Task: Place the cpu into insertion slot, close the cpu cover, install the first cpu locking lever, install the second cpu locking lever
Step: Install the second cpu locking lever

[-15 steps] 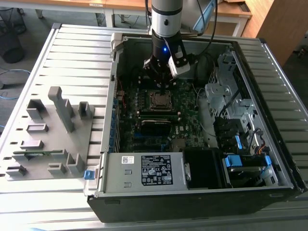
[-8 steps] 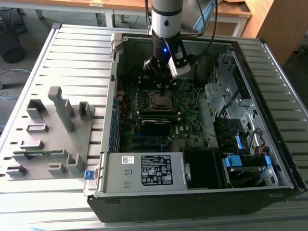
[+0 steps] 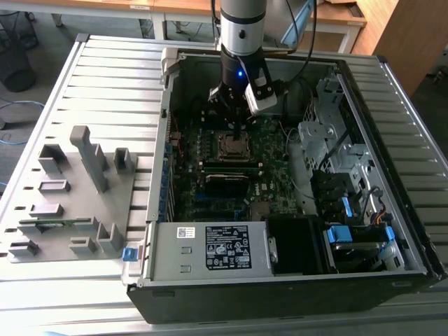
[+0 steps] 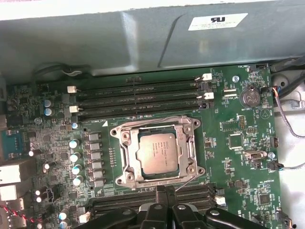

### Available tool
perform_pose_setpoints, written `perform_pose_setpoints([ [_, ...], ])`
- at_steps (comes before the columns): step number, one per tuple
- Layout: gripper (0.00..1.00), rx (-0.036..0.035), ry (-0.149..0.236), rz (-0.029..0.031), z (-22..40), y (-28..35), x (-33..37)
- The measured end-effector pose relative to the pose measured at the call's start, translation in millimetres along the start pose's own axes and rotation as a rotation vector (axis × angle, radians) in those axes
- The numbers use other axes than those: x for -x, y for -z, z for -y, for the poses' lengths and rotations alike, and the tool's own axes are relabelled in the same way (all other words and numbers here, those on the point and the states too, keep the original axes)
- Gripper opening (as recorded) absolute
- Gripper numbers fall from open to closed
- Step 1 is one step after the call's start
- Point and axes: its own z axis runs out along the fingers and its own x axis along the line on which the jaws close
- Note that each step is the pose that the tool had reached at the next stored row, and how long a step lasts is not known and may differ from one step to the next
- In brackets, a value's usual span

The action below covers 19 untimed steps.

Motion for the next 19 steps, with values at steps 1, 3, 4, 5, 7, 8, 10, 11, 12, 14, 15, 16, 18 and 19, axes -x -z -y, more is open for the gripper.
perform_pose_setpoints([
  [1,0.10,-0.0003,0.000,0.0000,0.3,0.0,0.1],
  [3,0.10,-0.0007,0.000,0.0001,1.2,0.0,0.2],
  [4,0.10,-0.0008,0.000,0.0001,1.8,0.0,0.2],
  [5,0.10,-0.0009,0.000,0.0001,2.4,0.0,0.3],
  [7,0.10,-0.0015,0.000,0.0002,3.5,0.0,0.4],
  [8,0.10,-0.0017,0.000,0.0002,4.1,0.0,0.5],
  [10,0.10,-0.0021,0.000,0.0003,5.4,-0.1,0.7],
  [11,0.10,-0.0023,0.000,0.0003,6.2,-0.1,0.8],
  [12,0.10,-0.0025,0.000,0.0003,7.0,-0.1,0.9],
  [14,0.10,-0.0028,0.000,0.0004,8.3,-0.1,1.0],
  [15,0.10,-0.0027,0.000,0.0004,8.6,-0.2,1.0],
  [16,0.10,-0.0029,0.000,0.0004,8.7,-0.2,1.0],
  [18,0.10,-0.0040,0.003,0.0005,8.8,-0.1,0.9],
  [19,0.10,-0.0049,0.007,0.0008,8.8,-0.2,0.6],
])
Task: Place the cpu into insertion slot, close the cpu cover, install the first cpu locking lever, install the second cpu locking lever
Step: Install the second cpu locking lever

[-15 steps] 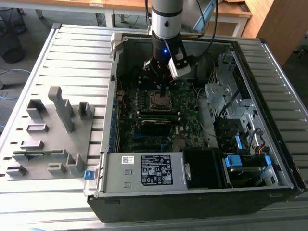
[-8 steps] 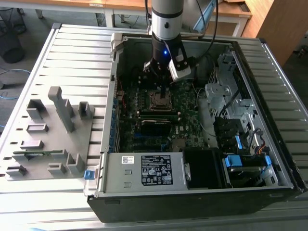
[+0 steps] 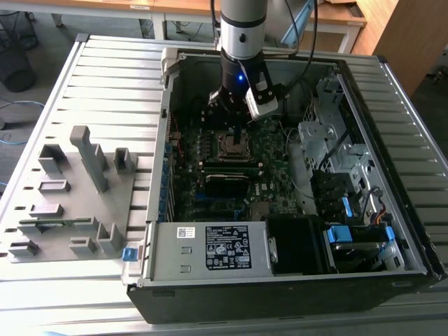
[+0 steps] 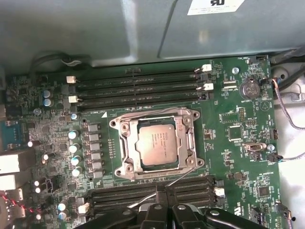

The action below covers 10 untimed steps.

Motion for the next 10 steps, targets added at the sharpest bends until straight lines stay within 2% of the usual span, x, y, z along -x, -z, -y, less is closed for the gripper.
perform_pose_setpoints([
  [7,0.10,-0.0211,0.026,0.0029,0.5,-1.5,-4.6],
  [10,0.10,-0.0275,0.031,0.0038,0.8,-3.9,-7.7],
])
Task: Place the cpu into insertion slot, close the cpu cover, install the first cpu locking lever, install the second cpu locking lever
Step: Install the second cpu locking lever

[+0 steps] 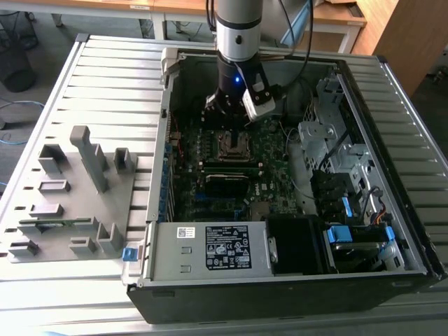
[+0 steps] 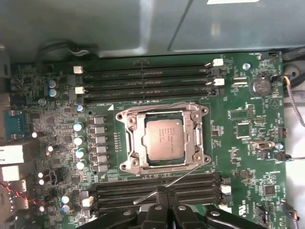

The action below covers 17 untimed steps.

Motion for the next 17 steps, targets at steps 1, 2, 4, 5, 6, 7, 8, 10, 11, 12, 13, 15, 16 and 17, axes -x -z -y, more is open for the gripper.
perform_pose_setpoints([
  [1,0.10,-0.0019,0.002,0.0002,0.0,-0.7,-1.1],
  [2,0.10,-0.0036,0.004,0.0005,0.1,-1.4,-2.1],
  [4,0.10,-0.0066,0.012,0.0011,0.1,-2.4,-2.7],
  [5,0.10,-0.0082,0.017,0.0013,0.1,-2.6,-2.7],
  [6,0.10,-0.0087,0.021,0.0014,0.1,-2.5,-2.7],
  [7,0.10,-0.0086,0.021,0.0015,0.1,-2.6,-2.7],
  [8,0.10,-0.0086,0.021,0.0016,0.1,-2.6,-2.8],
  [10,0.10,-0.0084,0.021,0.0017,0.1,-2.7,-2.8],
  [11,0.10,-0.0084,0.021,0.0017,0.1,-2.7,-2.8],
  [12,0.10,-0.0084,0.021,0.0017,0.1,-2.8,-2.9],
  [13,0.10,-0.0083,0.021,0.0017,0.1,-2.9,-3.1],
  [15,0.10,-0.0083,0.021,0.0017,0.2,-3.4,-4.0],
  [16,0.10,-0.0085,0.021,0.0017,0.2,-3.6,-4.4],
  [17,0.10,-0.0085,0.021,0.0017,0.2,-3.8,-4.9],
])
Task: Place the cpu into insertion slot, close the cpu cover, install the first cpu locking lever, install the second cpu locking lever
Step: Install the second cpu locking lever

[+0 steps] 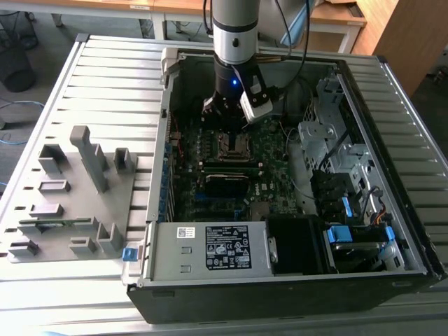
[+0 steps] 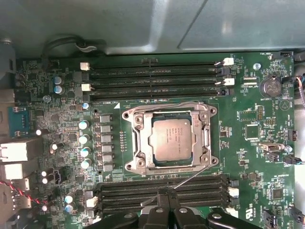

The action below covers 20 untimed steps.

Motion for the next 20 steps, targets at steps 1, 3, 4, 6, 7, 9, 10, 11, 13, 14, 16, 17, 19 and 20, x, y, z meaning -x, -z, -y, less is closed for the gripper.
perform_pose_setpoints([
  [1,0.10,0.0000,0.000,0.0000,0.0,-0.2,-0.4],
  [3,0.10,0.0000,0.000,0.0000,0.0,-0.5,-1.1],
  [4,0.10,0.0000,0.000,-0.0001,0.0,-0.6,-1.3],
  [6,0.10,-0.0002,0.000,-0.0001,0.0,-0.6,-1.3],
  [7,0.10,0.0001,0.000,0.0001,0.0,-1.0,-1.7],
  [9,0.10,-0.0001,0.000,0.0000,0.0,-1.3,-1.8],
  [10,0.10,-0.0001,0.000,0.0000,0.0,-1.3,-1.8],
  [11,0.10,0.0000,0.000,0.0000,0.0,-1.5,-1.9],
  [13,0.10,0.0002,0.000,0.0001,0.0,-2.3,-2.7],
  [14,0.10,0.0000,0.000,0.0000,0.0,-2.8,-3.2],
  [16,0.10,0.0000,0.000,0.0000,0.0,-4.3,-4.0],
  [17,0.10,0.0000,0.000,0.0000,-0.1,-5.1,-4.1],
  [19,0.10,-0.0001,0.000,0.0000,-0.1,-5.6,-4.2],
  [20,0.10,-0.0002,0.000,-0.0001,-0.1,-5.6,-4.3],
])
